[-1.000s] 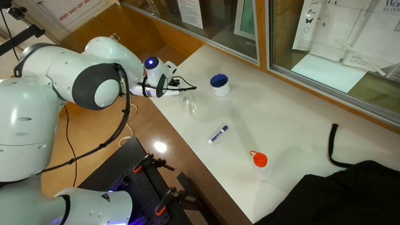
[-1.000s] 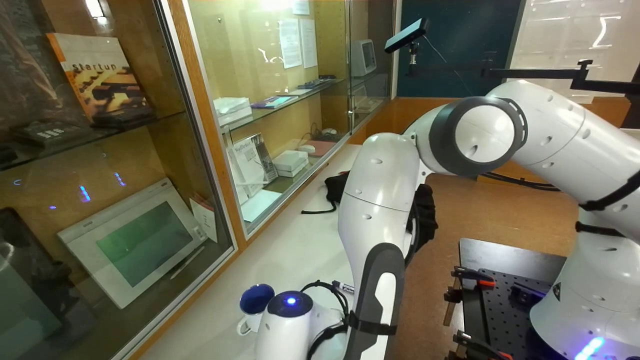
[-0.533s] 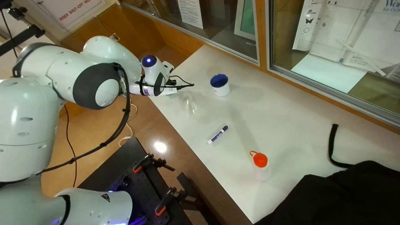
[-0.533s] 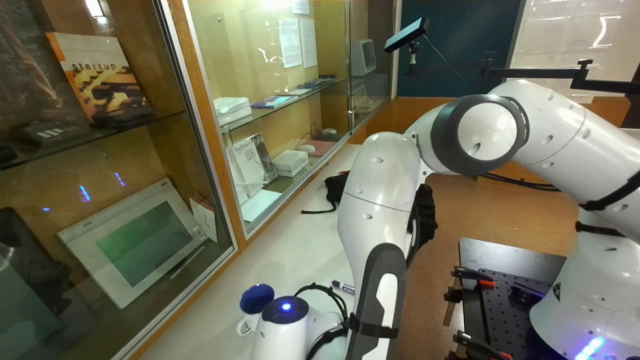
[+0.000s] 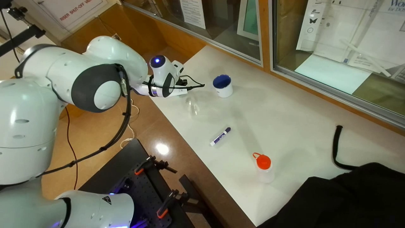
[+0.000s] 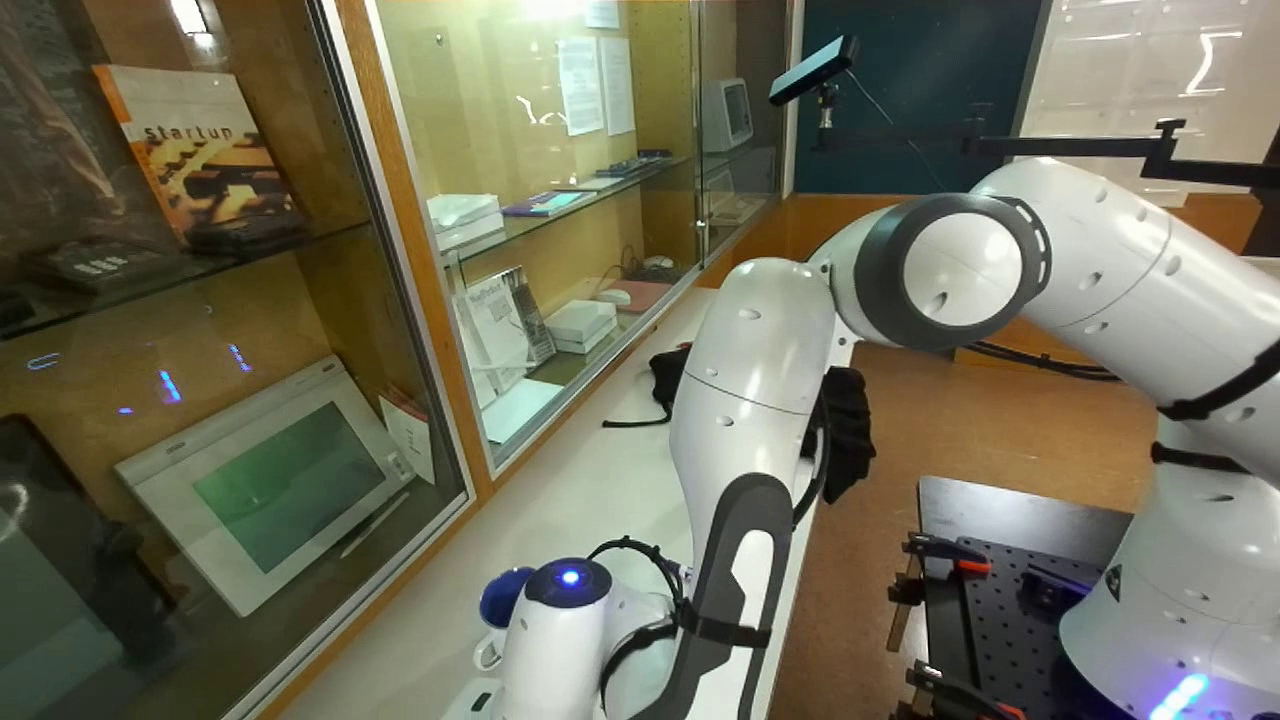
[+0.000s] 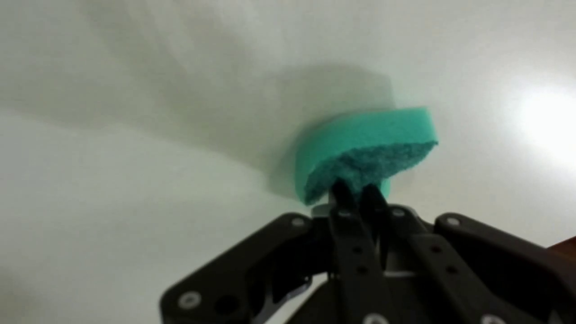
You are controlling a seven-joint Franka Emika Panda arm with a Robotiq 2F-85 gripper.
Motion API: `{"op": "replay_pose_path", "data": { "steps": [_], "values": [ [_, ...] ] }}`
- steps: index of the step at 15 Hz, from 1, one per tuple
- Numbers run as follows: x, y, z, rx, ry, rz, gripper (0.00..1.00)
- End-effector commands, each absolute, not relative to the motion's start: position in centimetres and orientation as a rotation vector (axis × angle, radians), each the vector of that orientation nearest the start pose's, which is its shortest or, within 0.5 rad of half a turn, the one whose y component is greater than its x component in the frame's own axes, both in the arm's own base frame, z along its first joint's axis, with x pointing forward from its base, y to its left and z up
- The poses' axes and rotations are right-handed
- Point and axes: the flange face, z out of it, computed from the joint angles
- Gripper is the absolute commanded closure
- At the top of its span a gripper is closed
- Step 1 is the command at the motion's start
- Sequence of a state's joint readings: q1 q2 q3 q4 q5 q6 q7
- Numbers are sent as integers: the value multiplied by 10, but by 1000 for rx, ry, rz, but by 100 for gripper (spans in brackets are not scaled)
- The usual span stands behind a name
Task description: Use the green sponge to wipe the surface
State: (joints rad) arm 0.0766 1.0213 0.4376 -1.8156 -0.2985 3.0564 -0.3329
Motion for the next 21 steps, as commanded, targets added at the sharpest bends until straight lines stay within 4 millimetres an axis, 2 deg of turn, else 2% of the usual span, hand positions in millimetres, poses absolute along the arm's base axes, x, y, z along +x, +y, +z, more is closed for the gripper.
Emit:
{"op": "replay_pose_path", "data": {
  "steps": [1, 7, 11, 14, 21],
  "values": [
    [568, 292, 64, -2592, -1174, -503, 98],
    [588, 248, 68, -2679, -1088, -571, 98],
    [597, 234, 71, -2698, -1056, -595, 98],
    [598, 242, 71, -2656, -1066, -580, 98],
    [589, 279, 68, -2571, -1058, -490, 98]
  ]
}}
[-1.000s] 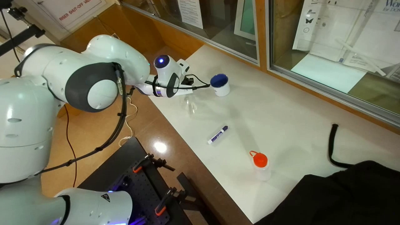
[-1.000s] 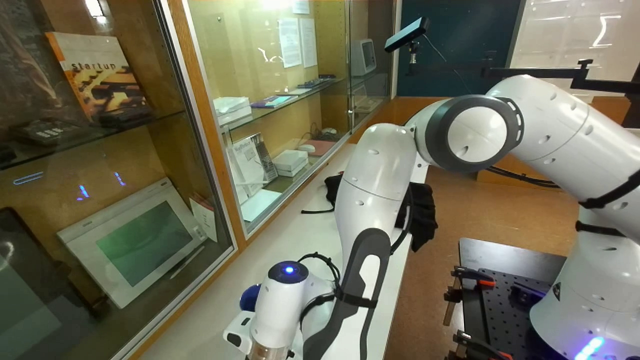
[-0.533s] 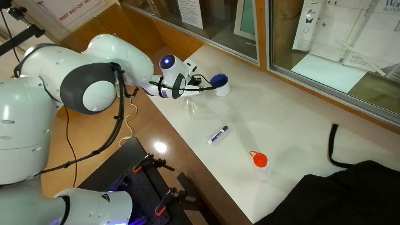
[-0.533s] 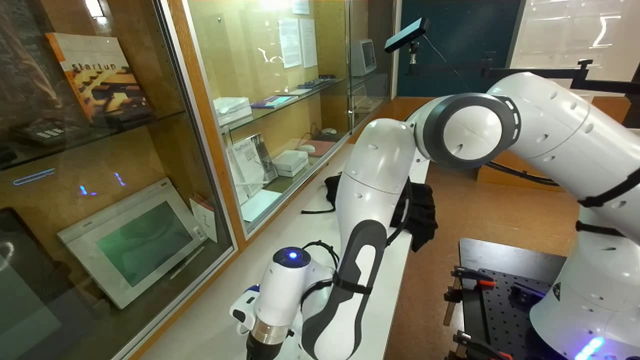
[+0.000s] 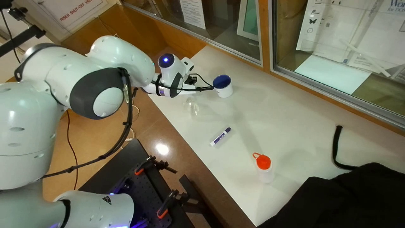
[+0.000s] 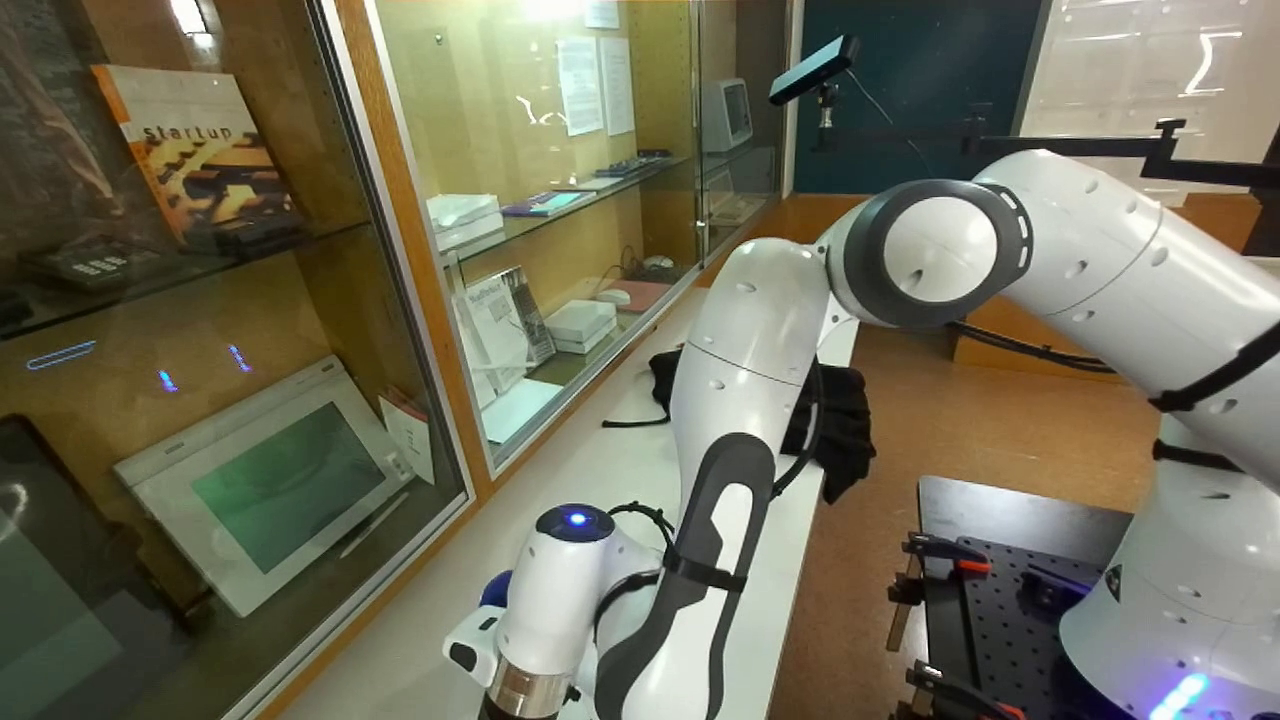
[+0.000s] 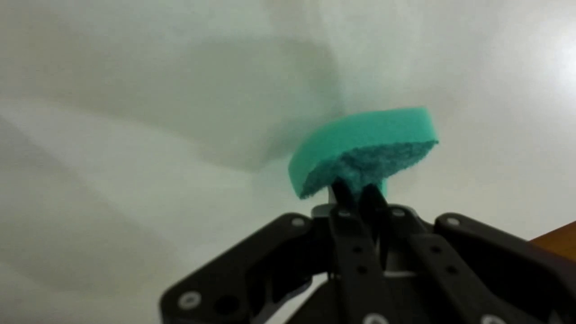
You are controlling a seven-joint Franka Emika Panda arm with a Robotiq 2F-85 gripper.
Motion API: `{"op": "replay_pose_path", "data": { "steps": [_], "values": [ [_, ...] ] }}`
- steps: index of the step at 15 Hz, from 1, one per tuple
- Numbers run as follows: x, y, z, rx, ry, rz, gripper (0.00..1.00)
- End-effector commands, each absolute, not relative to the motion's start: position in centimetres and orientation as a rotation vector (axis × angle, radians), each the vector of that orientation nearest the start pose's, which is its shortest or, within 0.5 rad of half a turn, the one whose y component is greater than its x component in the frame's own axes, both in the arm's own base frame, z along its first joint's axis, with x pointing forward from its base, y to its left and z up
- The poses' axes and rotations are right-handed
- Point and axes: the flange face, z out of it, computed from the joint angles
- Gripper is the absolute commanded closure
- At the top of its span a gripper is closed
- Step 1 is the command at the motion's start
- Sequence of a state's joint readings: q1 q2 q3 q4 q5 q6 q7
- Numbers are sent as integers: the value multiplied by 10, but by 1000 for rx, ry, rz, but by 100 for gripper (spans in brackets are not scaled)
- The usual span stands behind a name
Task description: Use the green sponge to wipe the surface
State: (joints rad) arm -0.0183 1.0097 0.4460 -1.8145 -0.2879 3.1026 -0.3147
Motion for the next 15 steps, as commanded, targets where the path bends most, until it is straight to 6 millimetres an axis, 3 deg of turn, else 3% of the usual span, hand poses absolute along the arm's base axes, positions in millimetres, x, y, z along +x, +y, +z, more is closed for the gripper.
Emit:
{"op": "replay_pose_path", "data": {
  "steps": [1, 5, 12, 15],
  "values": [
    [587, 282, 65, -2573, -1060, -457, 98],
    [579, 296, 52, -2575, -1102, -313, 98],
    [558, 335, 57, -2472, -1208, -80, 98],
    [556, 341, 62, -2493, -1228, -70, 98]
  ]
}}
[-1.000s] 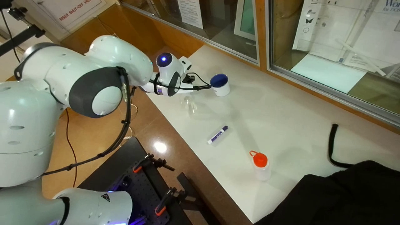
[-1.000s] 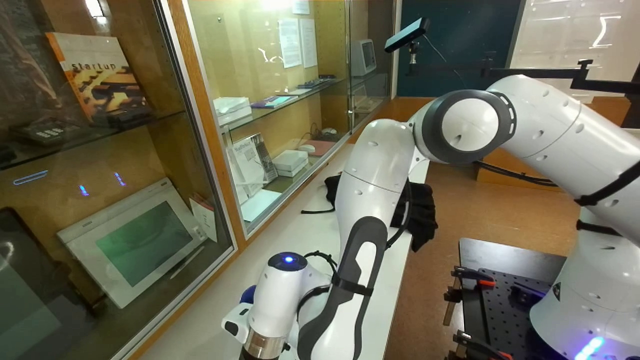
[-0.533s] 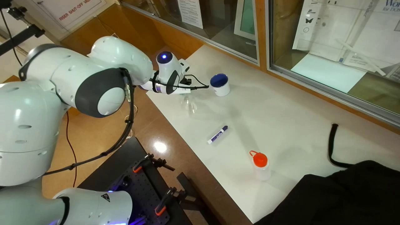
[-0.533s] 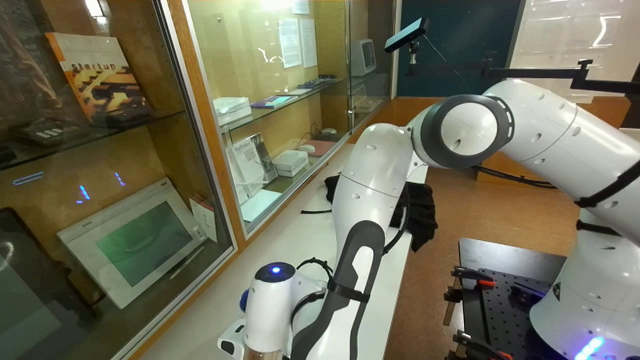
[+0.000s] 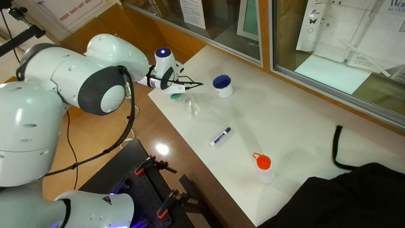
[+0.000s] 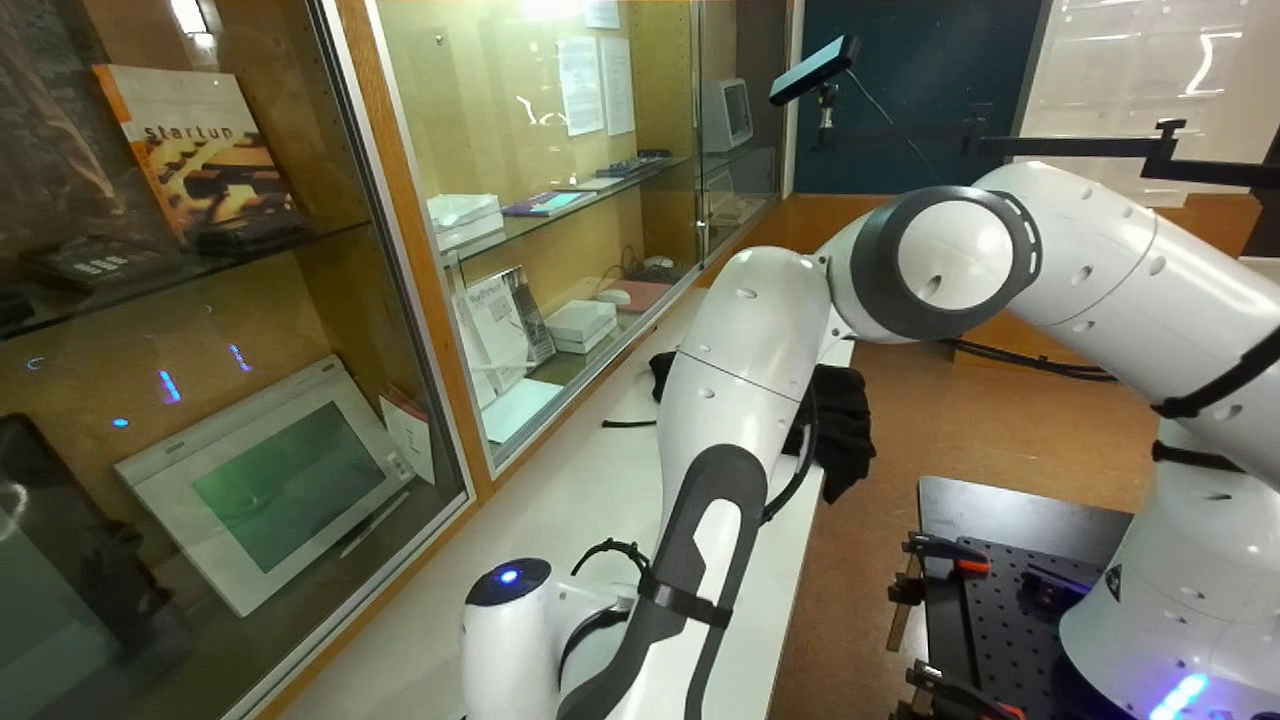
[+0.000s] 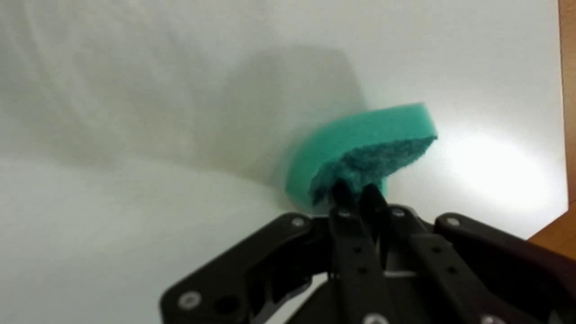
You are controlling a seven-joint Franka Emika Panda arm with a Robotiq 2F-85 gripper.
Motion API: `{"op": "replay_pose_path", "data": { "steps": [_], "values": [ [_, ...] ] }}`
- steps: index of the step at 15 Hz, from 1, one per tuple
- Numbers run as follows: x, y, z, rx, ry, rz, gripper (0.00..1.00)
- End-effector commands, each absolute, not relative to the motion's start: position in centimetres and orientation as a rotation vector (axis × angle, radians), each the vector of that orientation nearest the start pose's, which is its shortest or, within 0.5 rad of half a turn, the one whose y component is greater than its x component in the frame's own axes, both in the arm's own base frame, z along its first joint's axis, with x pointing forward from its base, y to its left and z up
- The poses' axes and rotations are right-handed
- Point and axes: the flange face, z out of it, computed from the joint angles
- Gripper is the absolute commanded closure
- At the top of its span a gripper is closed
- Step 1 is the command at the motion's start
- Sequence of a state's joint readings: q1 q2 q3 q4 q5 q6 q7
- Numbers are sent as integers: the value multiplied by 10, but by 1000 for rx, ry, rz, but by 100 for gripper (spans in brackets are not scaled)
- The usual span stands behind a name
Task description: Use the green sponge to wipe the surface
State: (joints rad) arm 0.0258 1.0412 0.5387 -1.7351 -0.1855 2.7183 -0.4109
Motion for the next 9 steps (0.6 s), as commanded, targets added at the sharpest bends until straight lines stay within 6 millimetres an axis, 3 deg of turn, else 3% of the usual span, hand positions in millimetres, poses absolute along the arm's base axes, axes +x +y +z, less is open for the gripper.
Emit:
{"op": "replay_pose_path", "data": {
  "steps": [1, 5, 9],
  "values": [
    [556, 342, 67, -2501, -1241, -107, 98],
    [564, 337, 98, -2546, -1251, -369, 98],
    [585, 301, 134, -2666, -1141, -572, 98]
  ]
}}
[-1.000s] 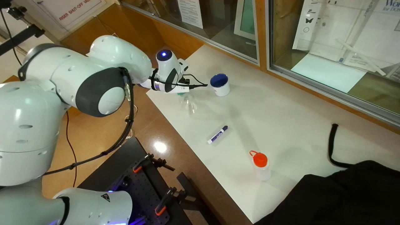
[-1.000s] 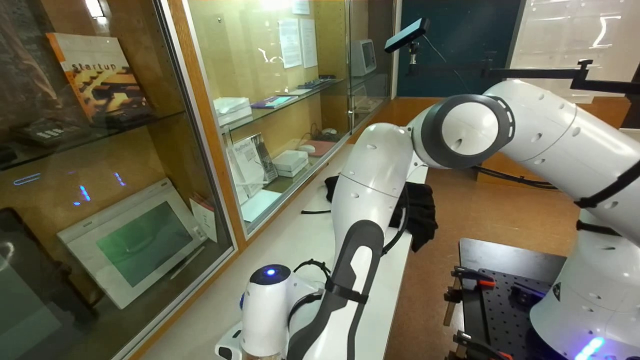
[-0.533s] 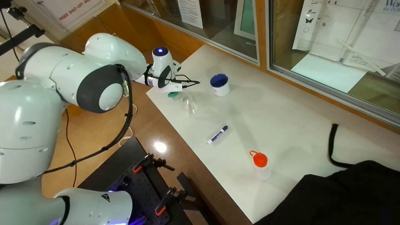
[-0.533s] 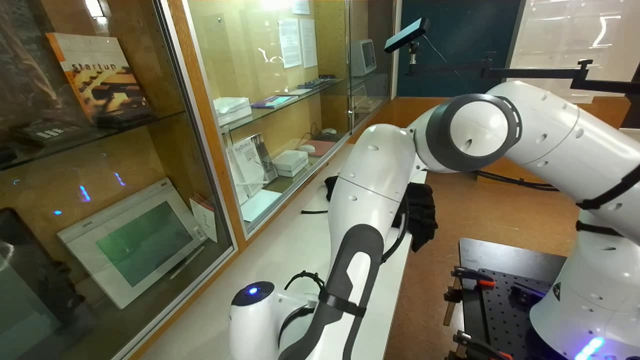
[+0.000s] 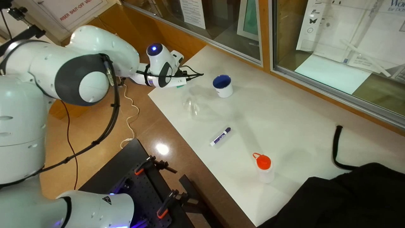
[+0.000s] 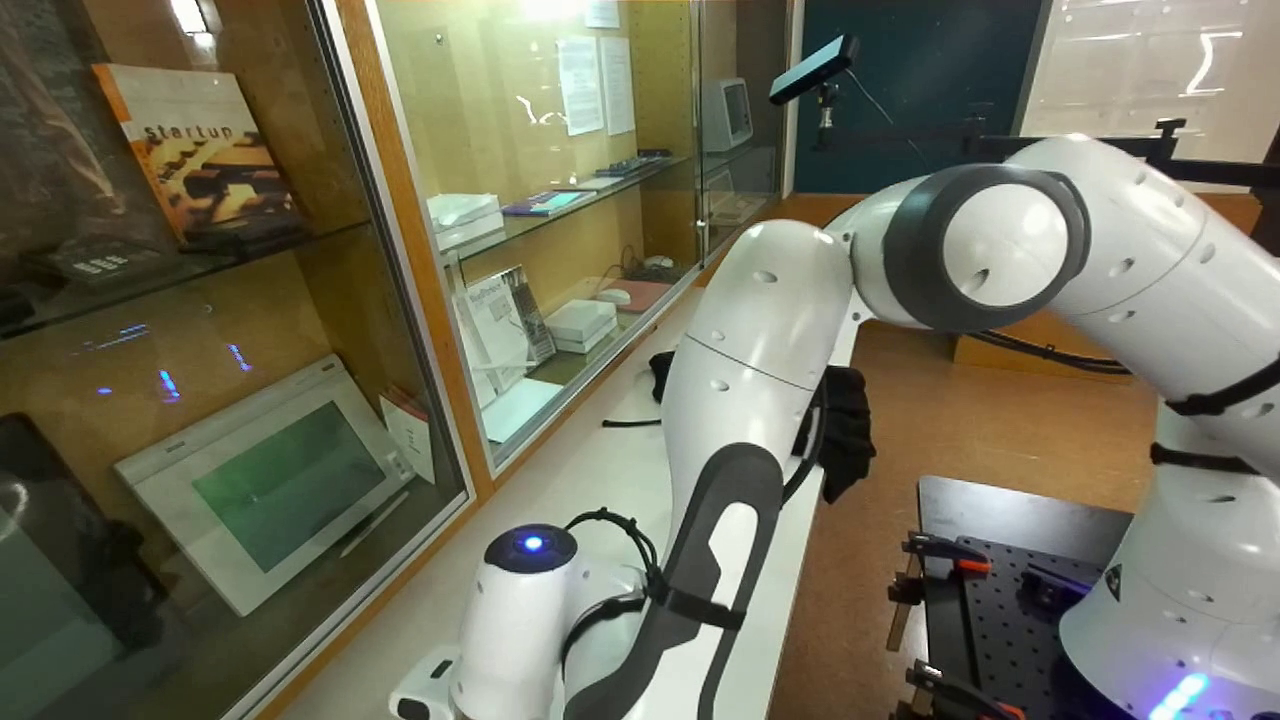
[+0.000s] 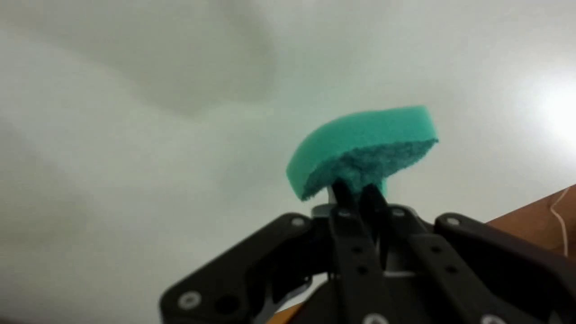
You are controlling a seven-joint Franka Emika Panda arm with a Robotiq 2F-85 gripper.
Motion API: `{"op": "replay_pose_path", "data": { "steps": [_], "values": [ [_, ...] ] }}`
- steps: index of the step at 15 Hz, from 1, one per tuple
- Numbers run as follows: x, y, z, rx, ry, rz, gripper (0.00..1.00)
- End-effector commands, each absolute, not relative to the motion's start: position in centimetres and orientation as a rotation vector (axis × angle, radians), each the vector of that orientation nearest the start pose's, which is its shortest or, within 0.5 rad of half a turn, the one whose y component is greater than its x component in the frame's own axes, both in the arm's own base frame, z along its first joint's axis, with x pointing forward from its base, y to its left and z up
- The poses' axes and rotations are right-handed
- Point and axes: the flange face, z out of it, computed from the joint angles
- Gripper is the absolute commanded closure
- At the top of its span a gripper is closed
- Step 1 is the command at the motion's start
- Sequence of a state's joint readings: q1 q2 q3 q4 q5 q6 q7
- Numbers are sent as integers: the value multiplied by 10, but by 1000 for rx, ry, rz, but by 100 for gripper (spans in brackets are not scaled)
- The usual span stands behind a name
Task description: Use the green sponge to wipe the surface
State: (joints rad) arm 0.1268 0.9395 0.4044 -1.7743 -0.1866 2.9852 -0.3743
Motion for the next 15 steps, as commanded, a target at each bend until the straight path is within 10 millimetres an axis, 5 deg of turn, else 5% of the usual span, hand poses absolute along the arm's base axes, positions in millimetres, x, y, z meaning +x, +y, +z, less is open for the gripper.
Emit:
{"op": "replay_pose_path", "data": {
  "steps": [1, 6, 7, 9, 15],
  "values": [
    [591, 290, 139, -2709, -1101, -588, 98],
    [613, 244, 142, -2865, -936, -592, 98],
    [614, 241, 141, -2872, -911, -587, 66],
    [615, 236, 139, -2887, -880, -583, 59],
    [614, 235, 139, -2898, -837, -588, 14]
  ]
}}
